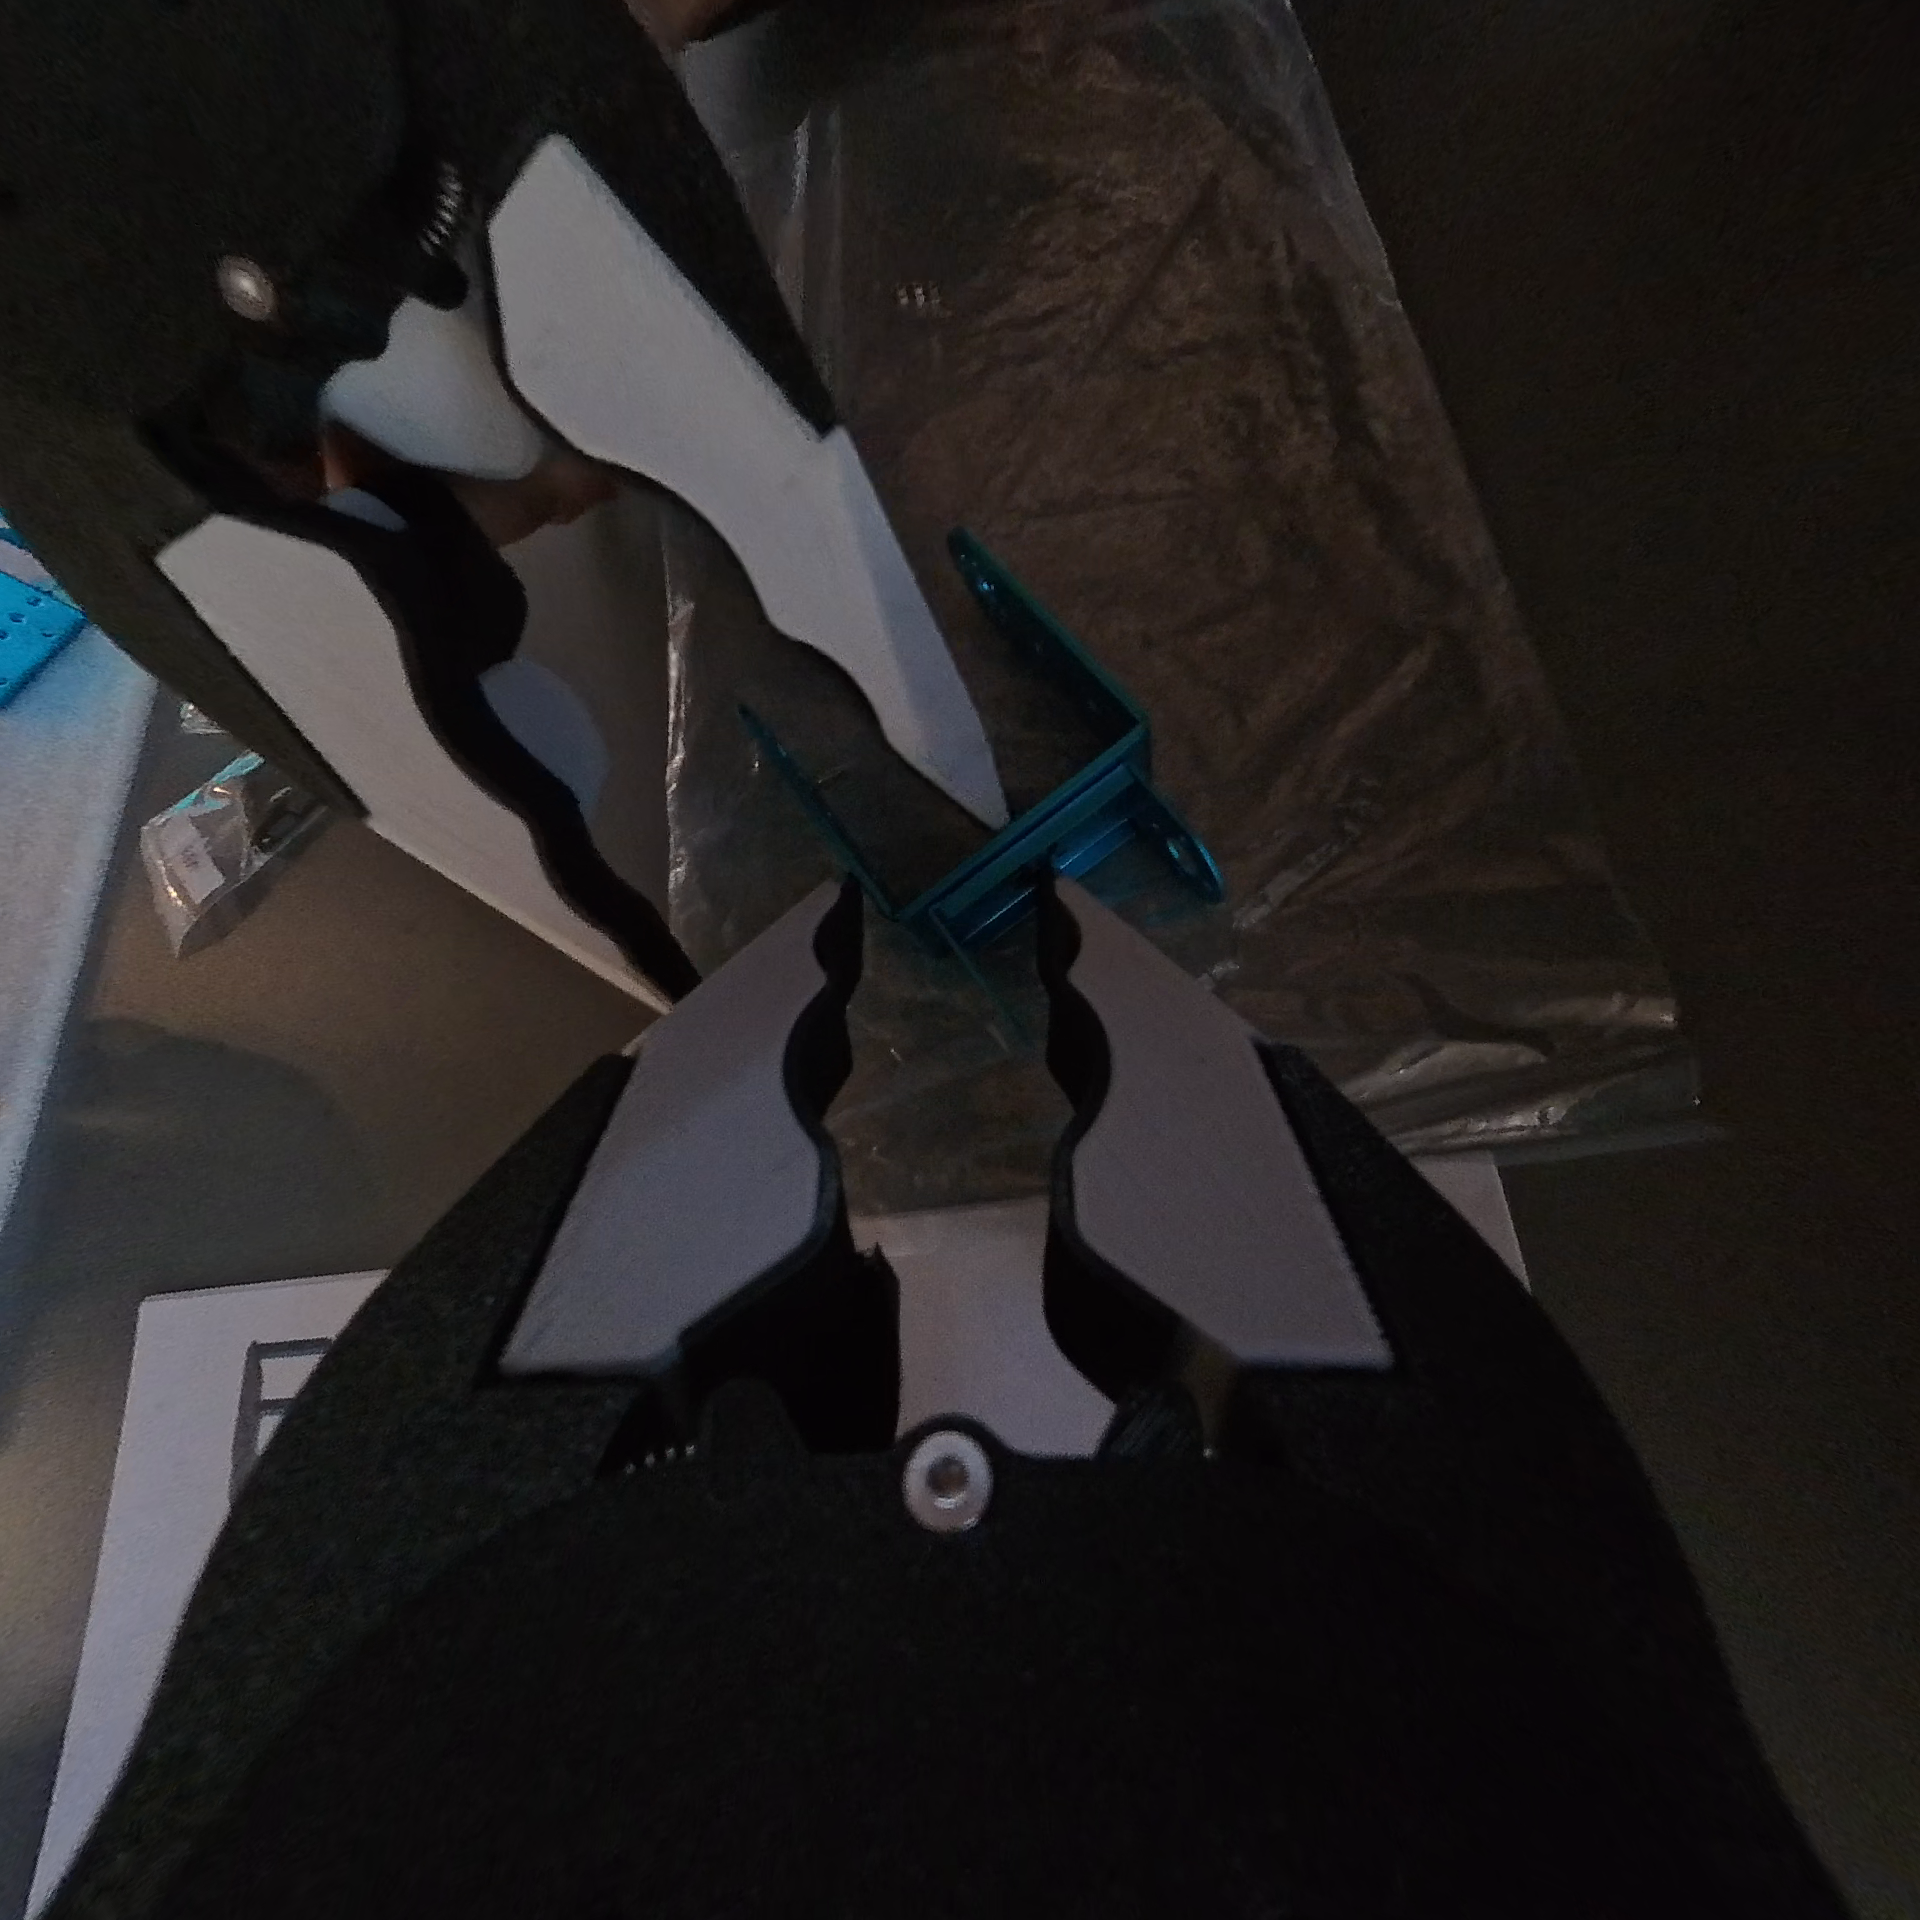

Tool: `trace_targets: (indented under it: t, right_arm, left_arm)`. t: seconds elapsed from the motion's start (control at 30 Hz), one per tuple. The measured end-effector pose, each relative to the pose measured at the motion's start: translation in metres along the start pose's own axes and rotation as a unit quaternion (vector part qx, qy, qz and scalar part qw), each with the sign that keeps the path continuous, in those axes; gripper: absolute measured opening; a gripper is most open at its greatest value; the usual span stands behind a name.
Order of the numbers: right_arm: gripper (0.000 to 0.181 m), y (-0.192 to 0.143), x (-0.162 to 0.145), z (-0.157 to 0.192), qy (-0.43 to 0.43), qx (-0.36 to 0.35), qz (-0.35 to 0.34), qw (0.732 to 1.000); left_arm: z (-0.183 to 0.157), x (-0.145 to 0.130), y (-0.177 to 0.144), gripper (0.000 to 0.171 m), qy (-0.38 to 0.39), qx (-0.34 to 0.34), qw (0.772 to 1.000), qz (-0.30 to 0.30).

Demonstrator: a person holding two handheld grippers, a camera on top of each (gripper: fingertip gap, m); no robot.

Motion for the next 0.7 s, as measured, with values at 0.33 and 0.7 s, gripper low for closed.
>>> trace_targets:
  t: [0.33,0.7]
  right_arm:
    - [0.067,0.005,-0.003,0.000,-0.013,-0.012,0.017,1.000]
    - [0.070,0.001,-0.001,-0.002,0.010,0.004,0.002,1.000]
  left_arm:
    - [0.000,0.000,0.000,0.032,0.001,0.000,1.000,0.000]
    - [0.001,-0.001,0.000,0.032,-0.002,0.002,1.000,0.001]
Point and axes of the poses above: each gripper's, where its closed fingertips meet, y out along the fingers, x out of its top, z = x × y across the jaws, the point moved 4 cm from there along -y, back along the fingers, and after that the axes turned 6 degrees about y, right-handed, at the moved point
